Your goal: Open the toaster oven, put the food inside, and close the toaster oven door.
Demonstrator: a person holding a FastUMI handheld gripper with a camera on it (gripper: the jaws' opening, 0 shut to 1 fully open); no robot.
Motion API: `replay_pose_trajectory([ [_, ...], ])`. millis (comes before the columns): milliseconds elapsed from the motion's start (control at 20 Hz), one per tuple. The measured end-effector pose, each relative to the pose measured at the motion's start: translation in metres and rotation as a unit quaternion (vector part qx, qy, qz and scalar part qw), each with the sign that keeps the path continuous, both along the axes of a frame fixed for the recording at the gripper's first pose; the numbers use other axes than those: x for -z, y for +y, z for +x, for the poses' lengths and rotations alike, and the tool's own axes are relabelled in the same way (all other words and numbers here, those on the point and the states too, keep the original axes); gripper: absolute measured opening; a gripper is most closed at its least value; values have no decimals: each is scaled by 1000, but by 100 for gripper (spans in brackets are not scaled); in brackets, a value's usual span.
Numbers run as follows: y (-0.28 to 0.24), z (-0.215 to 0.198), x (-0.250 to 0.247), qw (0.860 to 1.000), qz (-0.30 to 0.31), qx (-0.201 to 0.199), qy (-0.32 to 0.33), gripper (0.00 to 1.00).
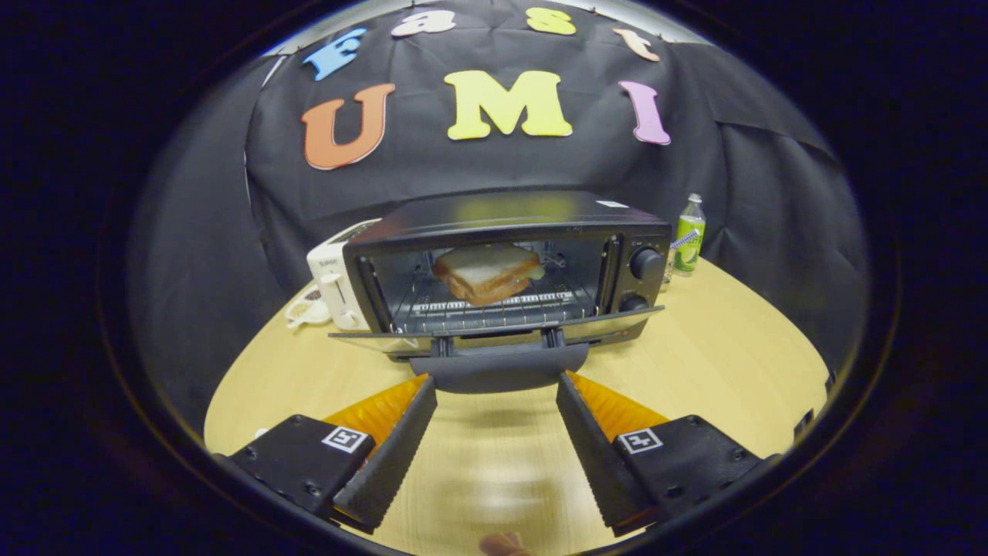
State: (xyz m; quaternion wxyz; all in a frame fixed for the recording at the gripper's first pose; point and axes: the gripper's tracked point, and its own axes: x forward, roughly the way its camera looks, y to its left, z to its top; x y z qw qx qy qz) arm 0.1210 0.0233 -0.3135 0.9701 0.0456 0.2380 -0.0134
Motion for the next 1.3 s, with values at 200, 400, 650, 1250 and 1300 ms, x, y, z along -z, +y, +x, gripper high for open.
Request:
replay_pose_trajectory([
  [200,-3,5,-25,998,42,-10,-51,100],
  [400,-4,0,-37,996,40,-19,-79,99],
  [650,6,-17,-69,992,43,-34,-112,99],
  [1250,-10,-93,-200,977,40,-24,-209,100],
  [1300,-16,-101,-207,977,36,-16,-207,99],
])
